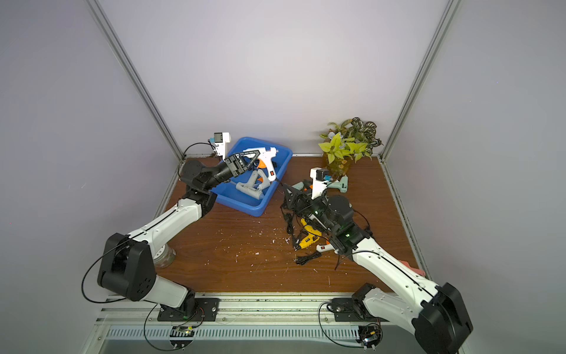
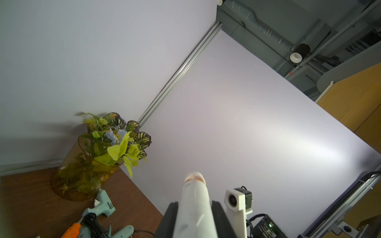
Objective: Put the hot melt glue gun into the storage box
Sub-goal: Place the hot melt adhesive gun in the storage box.
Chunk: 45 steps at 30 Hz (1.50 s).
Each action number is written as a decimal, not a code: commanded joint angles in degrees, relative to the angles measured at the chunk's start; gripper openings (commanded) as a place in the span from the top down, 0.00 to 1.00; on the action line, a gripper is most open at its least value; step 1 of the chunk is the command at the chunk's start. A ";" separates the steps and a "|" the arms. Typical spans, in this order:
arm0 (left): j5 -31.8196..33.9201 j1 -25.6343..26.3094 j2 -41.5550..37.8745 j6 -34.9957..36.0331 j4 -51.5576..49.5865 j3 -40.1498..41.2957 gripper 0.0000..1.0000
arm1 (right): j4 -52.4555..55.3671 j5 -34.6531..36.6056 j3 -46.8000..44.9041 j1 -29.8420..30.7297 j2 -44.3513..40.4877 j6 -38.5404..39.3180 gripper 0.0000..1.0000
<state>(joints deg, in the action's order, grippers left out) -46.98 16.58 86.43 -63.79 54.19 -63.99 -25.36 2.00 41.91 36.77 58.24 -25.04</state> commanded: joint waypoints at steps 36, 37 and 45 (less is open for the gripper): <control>6.72 -16.64 18.77 17.88 -28.43 -17.57 0.98 | 25.38 30.96 -1.40 -0.74 -6.87 -2.88 0.00; 7.85 -16.38 18.79 19.01 -29.95 -16.56 0.96 | 25.73 31.28 -1.31 -0.95 -6.58 -3.12 0.01; 15.13 -13.24 21.49 24.50 -34.85 -10.29 0.86 | 31.74 28.62 1.01 -4.55 -1.64 -6.13 0.05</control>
<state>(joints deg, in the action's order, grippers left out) -34.85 2.00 107.11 -43.27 20.47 -75.11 3.75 31.11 40.27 33.43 55.70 -29.08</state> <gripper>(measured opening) 0.262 0.959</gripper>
